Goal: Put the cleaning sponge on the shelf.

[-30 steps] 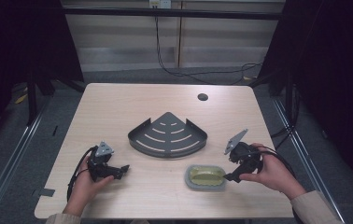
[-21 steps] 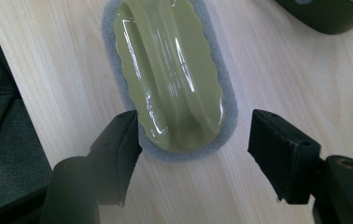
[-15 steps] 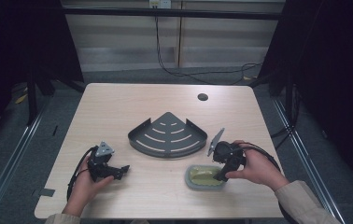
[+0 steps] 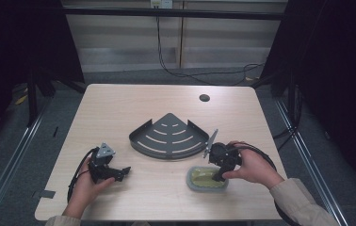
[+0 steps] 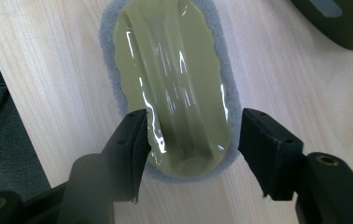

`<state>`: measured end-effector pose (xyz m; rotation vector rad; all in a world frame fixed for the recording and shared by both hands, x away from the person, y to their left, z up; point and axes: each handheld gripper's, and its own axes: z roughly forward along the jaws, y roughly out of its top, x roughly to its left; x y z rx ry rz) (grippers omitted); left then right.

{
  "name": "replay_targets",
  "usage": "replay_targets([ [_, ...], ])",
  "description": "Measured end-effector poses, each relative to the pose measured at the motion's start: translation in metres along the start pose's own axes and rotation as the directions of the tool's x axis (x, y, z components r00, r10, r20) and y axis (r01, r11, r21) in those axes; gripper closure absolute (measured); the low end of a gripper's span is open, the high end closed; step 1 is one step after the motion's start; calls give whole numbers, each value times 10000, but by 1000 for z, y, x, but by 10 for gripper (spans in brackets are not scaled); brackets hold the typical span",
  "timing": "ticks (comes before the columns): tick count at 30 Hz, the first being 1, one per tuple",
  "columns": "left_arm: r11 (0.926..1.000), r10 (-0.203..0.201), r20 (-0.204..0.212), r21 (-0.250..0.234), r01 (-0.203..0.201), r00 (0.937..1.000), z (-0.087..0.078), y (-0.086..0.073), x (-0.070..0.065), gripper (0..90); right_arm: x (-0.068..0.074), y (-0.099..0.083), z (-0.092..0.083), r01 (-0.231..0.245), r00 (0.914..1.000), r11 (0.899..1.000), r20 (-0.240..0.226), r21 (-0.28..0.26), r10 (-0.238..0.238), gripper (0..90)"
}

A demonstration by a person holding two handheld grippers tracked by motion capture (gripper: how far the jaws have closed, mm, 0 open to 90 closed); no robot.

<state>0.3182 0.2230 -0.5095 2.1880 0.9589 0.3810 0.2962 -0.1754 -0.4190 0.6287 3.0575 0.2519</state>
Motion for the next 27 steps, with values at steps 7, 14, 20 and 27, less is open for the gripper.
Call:
replay_targets([
  [7,10000,-8,29,27,8,10000,0,0,0,45,0,8,1,160,9998,9995,-83,282,-158,470],
  [14,10000,-37,59,36,37,10000,0,0,0,43,2,15,5,410,9991,9978,-109,515,-405,499],
  [20,10000,-43,62,38,43,10000,0,0,0,43,3,19,8,493,9987,9962,-144,711,-484,530],
  [27,10000,-41,79,31,40,10000,0,0,0,43,2,22,9,562,9983,9944,-203,899,-546,609],
])
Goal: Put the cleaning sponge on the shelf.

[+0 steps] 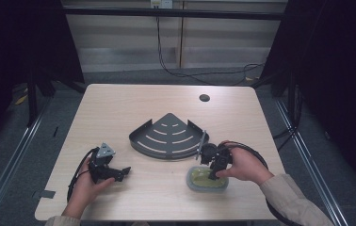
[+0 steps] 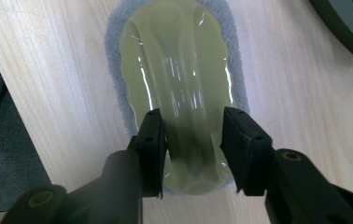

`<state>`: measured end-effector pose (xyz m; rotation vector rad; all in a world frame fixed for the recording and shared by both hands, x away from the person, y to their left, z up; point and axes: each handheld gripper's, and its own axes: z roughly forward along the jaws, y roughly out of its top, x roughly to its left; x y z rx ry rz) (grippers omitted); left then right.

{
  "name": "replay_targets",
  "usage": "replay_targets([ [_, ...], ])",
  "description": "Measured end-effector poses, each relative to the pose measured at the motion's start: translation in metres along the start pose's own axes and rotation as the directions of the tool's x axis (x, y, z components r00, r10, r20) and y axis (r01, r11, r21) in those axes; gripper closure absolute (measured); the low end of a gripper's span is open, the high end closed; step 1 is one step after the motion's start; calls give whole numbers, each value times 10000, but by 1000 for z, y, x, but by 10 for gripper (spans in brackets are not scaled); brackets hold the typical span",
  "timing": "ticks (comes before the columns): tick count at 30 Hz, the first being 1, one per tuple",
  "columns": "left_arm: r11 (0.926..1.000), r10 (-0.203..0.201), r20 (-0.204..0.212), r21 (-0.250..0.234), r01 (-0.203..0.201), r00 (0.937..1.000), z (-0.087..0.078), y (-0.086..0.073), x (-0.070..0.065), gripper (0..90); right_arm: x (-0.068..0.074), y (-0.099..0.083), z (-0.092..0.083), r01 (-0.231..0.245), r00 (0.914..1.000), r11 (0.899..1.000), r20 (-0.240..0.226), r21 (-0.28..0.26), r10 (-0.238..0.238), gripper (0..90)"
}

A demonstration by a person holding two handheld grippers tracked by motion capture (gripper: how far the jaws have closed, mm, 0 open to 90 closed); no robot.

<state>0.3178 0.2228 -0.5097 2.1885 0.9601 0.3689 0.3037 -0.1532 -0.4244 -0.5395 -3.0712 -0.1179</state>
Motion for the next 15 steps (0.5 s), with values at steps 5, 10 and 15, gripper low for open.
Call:
replay_targets([
  [5,10000,-16,12,-11,16,10000,0,0,0,43,1,4,0,80,9999,9998,-64,154,-79,690],
  [10,10000,-3,-23,-52,3,10000,0,0,0,43,2,7,-2,-10,10000,9996,-93,289,12,707],
  [15,10000,-31,21,-58,32,10000,0,0,0,43,0,7,-6,-208,9995,9994,-225,294,214,708],
])
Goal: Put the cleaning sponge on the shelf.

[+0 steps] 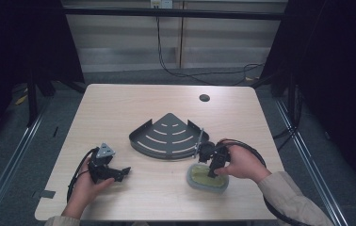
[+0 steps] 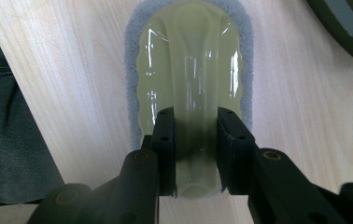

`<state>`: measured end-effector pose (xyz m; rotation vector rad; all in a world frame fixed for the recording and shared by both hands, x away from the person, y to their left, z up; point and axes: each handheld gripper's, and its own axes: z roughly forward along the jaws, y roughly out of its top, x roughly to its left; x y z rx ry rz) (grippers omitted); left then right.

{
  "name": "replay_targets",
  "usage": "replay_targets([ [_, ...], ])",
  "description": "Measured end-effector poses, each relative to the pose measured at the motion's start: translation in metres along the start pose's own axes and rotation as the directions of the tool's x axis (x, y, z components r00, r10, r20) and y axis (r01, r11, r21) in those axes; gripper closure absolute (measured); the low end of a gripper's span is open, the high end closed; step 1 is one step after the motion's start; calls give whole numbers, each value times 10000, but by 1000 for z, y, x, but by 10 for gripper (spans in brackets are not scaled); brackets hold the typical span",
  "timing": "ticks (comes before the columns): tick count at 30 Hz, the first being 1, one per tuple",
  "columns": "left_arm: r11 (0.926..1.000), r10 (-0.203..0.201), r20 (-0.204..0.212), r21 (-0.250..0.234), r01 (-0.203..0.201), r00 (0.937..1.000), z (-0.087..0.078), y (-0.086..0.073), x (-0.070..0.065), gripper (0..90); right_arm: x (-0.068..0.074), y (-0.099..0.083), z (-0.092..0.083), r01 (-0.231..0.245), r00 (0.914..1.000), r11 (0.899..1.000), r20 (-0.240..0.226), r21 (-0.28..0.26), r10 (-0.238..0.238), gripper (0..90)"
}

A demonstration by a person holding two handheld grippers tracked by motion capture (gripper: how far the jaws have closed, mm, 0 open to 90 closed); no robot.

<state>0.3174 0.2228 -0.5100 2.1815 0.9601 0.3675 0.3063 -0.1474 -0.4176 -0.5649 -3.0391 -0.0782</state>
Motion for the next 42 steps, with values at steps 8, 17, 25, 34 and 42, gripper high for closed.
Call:
replay_targets([
  [8,10000,53,-26,5,-53,10000,0,0,0,43,-7,-2,-12,-406,9991,9989,-147,-244,403,708],
  [17,10000,56,-12,-5,-56,10000,0,0,0,43,-17,0,-26,-758,9971,9962,-126,-428,753,708],
  [25,10000,53,-22,9,-53,10000,0,0,0,43,-27,2,-36,-1134,9935,9919,-67,-570,1132,708],
  [34,10000,58,-10,37,-58,10000,0,0,0,43,-36,8,-46,-1365,9906,9893,-22,-523,1365,708],
  [42,10000,58,-12,50,-58,10000,0,0,0,43,-45,15,-52,-1564,9876,9863,34,-524,1568,709],
])
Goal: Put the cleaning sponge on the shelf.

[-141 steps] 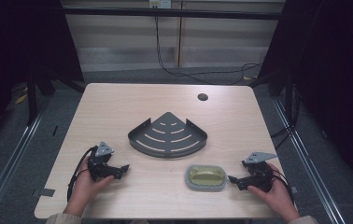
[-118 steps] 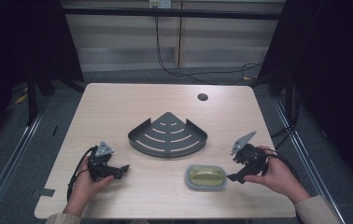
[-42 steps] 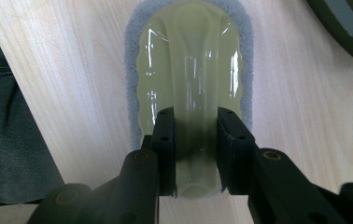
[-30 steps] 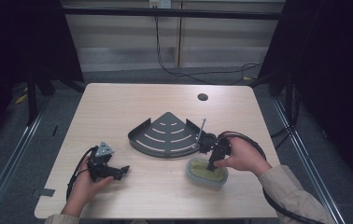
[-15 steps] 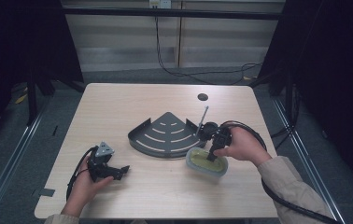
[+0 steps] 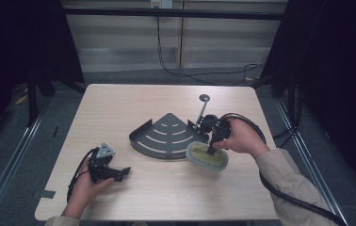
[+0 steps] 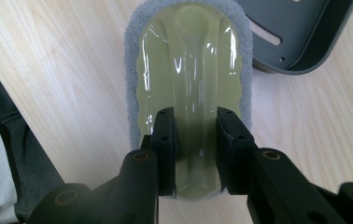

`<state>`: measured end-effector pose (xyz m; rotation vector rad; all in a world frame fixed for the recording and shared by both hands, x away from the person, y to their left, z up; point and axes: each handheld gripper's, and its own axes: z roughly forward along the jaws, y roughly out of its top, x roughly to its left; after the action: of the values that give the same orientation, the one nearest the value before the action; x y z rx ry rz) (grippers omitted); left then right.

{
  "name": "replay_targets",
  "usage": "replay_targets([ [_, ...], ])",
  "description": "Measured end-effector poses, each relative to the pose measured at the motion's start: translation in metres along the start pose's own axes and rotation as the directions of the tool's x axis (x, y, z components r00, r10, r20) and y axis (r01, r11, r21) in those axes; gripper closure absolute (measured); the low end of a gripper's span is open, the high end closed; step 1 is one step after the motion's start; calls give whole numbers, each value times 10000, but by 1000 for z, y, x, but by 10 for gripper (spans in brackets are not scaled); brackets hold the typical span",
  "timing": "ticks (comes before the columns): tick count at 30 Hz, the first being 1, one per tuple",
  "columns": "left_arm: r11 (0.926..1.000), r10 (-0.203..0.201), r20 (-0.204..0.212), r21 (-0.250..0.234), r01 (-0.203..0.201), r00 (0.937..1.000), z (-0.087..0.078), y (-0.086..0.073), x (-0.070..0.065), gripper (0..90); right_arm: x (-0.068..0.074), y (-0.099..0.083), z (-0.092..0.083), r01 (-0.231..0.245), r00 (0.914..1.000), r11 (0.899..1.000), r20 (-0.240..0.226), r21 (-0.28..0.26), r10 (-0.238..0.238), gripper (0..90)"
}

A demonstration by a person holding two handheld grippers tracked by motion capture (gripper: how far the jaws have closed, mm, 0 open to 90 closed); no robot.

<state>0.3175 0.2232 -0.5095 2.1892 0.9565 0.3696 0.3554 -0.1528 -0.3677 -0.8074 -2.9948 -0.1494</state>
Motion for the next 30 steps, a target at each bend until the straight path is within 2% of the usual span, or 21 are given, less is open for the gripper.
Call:
replay_targets([
  [17,10000,-2,-8,4,2,10000,0,0,0,43,-18,20,-20,-443,9988,9988,210,-213,448,708],
  [30,10000,2,-5,3,-2,10000,0,0,0,42,-31,35,-20,-930,9949,9952,362,-302,940,708],
])
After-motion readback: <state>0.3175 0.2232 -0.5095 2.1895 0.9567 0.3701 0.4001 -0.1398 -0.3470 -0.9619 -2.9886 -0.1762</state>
